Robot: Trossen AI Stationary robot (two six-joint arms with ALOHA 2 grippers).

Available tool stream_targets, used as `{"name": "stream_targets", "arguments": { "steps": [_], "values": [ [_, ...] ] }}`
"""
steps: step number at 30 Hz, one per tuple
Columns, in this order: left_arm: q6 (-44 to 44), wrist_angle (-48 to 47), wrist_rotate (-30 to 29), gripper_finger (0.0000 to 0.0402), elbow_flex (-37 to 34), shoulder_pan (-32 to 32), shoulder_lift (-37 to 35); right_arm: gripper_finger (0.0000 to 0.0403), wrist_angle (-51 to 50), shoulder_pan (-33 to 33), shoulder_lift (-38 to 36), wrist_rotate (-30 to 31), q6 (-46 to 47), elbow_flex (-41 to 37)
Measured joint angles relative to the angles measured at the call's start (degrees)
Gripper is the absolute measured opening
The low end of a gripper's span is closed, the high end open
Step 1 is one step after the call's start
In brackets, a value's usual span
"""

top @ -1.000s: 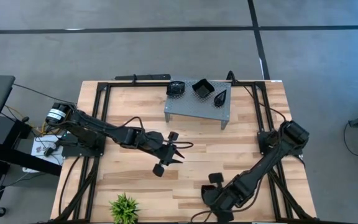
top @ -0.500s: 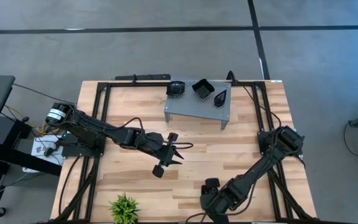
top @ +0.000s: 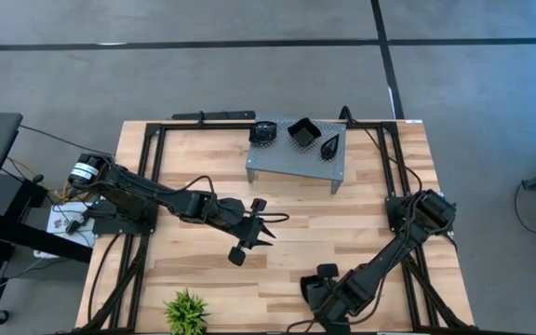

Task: Pick & Place Mini shaped plates
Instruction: Stack the black leaf-shaped plate on the other black leaf-shaped plates on the shelf

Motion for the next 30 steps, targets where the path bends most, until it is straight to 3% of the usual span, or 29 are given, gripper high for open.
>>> {"name": "stream_targets", "arguments": {
  "steps": [9,12,18,24,30],
  "values": [
    [0.00,0.33,0.00,0.0092,0.00,0.00,0.00,0.0009,-4.20,-0.39,-0.28,0.52,-4.95,0.09],
    [0.00,0.72,1.85,0.0092,0.00,0.00,0.00,0.0016,-5.82,-0.75,-0.28,0.63,-6.65,0.15],
    [0.06,2.05,13.48,0.0092,0.02,-0.99,1.74,0.0004,-14.79,-2.46,0.00,0.74,-11.95,3.16],
    [5.09,11.10,13.72,0.0102,0.02,-3.41,8.56,0.0007,-22.99,-5.59,0.00,0.56,-13.31,9.02],
    [9.50,19.34,12.98,0.0140,-0.04,-3.58,12.97,0.0004,-29.81,-6.58,0.00,2.11,-16.90,15.59]
  ]
}}
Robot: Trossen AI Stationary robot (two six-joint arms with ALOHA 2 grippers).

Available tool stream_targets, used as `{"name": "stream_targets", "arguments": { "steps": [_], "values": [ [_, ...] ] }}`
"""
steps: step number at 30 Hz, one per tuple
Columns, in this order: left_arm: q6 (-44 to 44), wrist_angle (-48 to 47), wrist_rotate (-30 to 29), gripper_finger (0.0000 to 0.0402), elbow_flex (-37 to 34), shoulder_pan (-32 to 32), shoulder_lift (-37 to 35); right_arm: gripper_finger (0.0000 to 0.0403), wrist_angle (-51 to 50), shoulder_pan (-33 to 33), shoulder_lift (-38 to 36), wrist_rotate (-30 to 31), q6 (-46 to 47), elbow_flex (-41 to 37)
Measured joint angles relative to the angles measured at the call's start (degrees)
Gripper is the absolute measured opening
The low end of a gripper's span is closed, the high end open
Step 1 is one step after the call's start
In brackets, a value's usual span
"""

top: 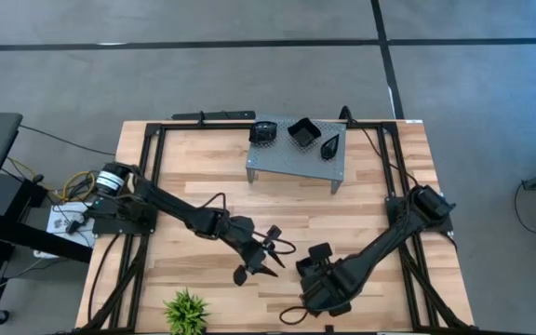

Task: Pick & Place Mini shaped plates
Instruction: Stack the black leaf-shaped plate on the other black leaf-shaped plates on the shelf

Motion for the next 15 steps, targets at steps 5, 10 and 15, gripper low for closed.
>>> {"name": "stream_targets", "arguments": {
  "steps": [5,10,15],
  "values": [
    [-1.80,3.57,-0.09,0.0166,0.04,0.08,1.75,0.0002,-1.49,-0.55,0.00,3.66,-4.81,3.85],
    [-1.91,3.64,-0.09,0.0167,0.04,0.04,1.85,0.0002,-3.79,-1.78,-0.02,8.37,-8.74,6.26],
    [-1.98,3.83,-2.43,0.0140,0.04,0.19,1.85,0.0002,-6.65,-2.79,-0.02,14.09,-11.95,8.74]
  ]
}}
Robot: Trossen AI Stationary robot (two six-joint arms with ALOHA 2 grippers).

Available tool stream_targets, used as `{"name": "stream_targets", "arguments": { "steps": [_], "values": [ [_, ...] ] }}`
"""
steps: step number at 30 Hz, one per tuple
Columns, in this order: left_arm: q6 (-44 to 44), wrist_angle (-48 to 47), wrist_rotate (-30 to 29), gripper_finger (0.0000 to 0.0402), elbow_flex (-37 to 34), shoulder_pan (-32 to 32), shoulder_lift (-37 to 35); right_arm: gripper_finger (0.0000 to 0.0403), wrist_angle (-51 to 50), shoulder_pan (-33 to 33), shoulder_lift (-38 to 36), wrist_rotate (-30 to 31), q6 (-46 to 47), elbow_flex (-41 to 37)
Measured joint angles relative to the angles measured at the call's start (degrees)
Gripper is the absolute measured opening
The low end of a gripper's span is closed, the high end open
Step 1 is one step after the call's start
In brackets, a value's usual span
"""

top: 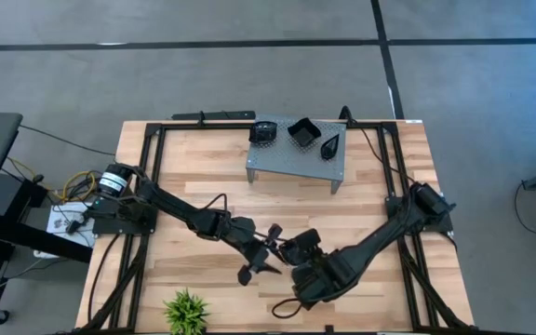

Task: Pick & Place Mini shaped plates
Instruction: Stack the black leaf-shaped plate on the other black leaf-shaped plates on the shelf

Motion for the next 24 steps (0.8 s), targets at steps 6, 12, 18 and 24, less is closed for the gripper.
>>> {"name": "stream_targets", "arguments": {
  "steps": [6,12,18,24],
  "values": [
    [-0.85,-0.14,-10.85,0.0115,0.01,0.07,-0.02,0.0001,-0.43,-0.22,0.00,0.92,-4.92,3.52],
    [-0.83,-0.74,-9.22,0.0104,0.02,-0.31,-0.02,0.0001,-1.61,-0.22,-0.04,1.34,-5.24,4.87],
    [-0.85,-1.15,-9.02,0.0090,0.02,-0.22,-0.02,0.0001,-2.85,-0.05,-0.04,1.35,-5.42,4.89],
    [0.09,-1.16,-9.49,0.0052,0.02,-0.28,-0.02,0.0001,-3.15,-0.07,-0.04,1.31,-5.00,4.89]
  ]
}}
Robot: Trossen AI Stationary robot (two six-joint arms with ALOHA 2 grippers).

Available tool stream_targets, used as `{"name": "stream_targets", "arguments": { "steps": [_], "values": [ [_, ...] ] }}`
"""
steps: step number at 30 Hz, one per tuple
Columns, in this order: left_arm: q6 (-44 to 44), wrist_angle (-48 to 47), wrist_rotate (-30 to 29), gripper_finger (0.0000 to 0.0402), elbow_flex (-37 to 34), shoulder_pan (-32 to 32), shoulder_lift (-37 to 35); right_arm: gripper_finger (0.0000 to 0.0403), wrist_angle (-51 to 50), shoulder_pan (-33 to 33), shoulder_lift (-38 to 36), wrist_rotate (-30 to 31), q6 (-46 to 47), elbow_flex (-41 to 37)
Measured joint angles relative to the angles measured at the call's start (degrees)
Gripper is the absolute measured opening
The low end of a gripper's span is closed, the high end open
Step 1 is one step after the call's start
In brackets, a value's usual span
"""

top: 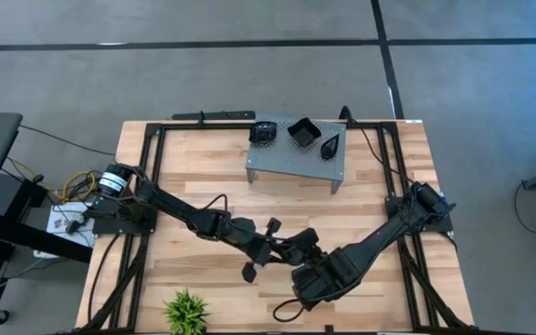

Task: Pick & Place Mini shaped plates
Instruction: Stack the black leaf-shaped plate on the other black leaf-shaped plates on the shelf

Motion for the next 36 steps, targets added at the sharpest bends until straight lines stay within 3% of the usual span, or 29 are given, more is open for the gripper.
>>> {"name": "stream_targets", "arguments": {
  "steps": [5,17,23,29,32,36],
  "values": [
    [0.19,-0.04,0.09,0.0008,-0.02,-0.02,0.00,0.0011,-0.22,-0.69,0.00,0.00,0.09,0.00],
    [-0.03,-0.07,-0.38,0.0010,-0.02,0.03,0.00,0.0084,0.48,-2.01,0.00,-0.16,0.45,0.00],
    [-0.19,-0.19,-0.21,0.0007,-0.02,0.33,0.00,0.0093,-3.24,-1.29,-1.22,0.04,4.33,0.00],
    [-1.52,-0.53,-0.28,0.0008,-0.02,0.99,0.00,0.0093,-8.23,0.96,-7.07,1.78,9.97,0.00],
    [-1.57,-0.59,-1.37,0.0007,-0.02,1.03,0.00,0.0093,-10.78,3.71,-12.57,6.68,16.46,-1.01],
    [-1.57,-0.54,-3.14,0.0012,-0.02,1.16,0.00,0.0093,-8.15,10.53,-23.02,23.94,24.46,-10.62]
  ]
}}
